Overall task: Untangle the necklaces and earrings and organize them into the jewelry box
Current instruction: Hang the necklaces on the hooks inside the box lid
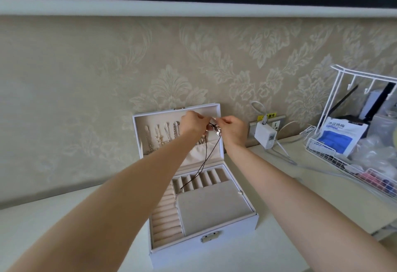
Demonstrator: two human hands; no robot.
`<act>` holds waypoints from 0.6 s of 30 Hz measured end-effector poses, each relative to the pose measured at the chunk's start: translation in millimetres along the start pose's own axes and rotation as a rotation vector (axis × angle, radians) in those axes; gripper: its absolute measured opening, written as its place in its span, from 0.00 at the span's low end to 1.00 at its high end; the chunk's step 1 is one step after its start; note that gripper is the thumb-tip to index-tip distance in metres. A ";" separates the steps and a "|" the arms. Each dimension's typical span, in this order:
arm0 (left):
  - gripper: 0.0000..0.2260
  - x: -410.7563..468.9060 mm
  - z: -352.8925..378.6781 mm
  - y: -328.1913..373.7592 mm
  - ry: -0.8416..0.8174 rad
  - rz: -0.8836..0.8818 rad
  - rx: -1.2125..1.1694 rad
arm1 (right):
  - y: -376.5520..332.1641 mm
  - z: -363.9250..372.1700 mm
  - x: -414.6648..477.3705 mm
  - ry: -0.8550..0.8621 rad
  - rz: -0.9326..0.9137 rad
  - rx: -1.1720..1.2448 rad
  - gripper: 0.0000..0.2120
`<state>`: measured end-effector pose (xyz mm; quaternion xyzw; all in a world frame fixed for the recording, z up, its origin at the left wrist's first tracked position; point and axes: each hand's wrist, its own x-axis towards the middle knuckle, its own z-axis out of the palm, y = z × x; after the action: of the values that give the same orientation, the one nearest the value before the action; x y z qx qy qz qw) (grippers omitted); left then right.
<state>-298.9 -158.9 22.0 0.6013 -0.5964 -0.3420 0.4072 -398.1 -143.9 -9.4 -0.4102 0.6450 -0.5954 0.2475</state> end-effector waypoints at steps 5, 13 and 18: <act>0.12 4.7 26.0 -1.8 0.197 -0.106 -0.213 | -9.1 6.8 8.0 0.051 -0.159 -0.255 0.09; 0.10 2.6 35.6 3.0 0.303 -0.202 -0.156 | -14.5 13.1 23.5 0.106 -0.364 -0.758 0.12; 0.11 2.3 37.8 0.8 0.291 -0.215 -0.108 | -16.6 13.9 27.1 0.050 -0.419 -0.871 0.10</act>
<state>-333.0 -164.2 6.5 0.6819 -0.4444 -0.3245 0.4819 -397.6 -173.3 9.0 -0.5822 0.7436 -0.3167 -0.0880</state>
